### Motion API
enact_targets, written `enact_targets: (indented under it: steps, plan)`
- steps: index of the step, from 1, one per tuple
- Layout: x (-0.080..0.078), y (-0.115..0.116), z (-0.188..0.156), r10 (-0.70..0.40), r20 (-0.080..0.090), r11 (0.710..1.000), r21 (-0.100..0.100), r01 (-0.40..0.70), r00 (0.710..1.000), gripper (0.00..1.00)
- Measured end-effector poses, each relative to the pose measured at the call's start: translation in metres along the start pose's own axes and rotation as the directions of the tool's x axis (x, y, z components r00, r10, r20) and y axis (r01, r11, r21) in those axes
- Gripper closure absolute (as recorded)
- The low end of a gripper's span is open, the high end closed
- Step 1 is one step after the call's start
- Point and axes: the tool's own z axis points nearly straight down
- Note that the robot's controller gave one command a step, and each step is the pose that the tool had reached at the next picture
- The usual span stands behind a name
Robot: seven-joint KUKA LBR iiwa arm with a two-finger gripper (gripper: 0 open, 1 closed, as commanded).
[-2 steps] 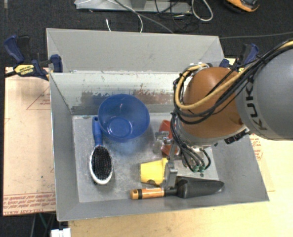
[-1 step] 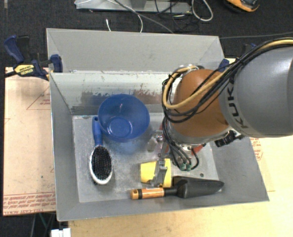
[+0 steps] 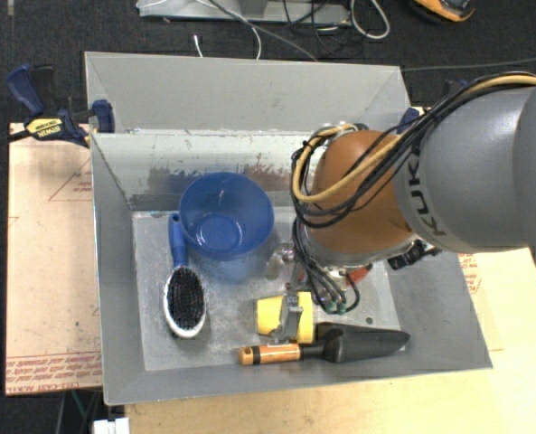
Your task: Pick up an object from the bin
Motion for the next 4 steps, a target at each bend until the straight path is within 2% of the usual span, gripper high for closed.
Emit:
enact_targets:
  steps: [1,2,3,4]
  plan:
    - [0.007,0.008,0.013,0.014,0.004,1.000,-0.001,-0.014,1.000,0.00]
    - [0.012,0.012,0.021,0.000,-0.002,1.000,-0.001,0.000,1.000,0.00]
    - [0.008,-0.008,0.016,-0.313,0.000,0.950,-0.002,0.313,0.950,0.00]
    - [0.015,-0.025,0.034,-0.040,0.000,0.999,-0.003,0.040,0.999,0.00]
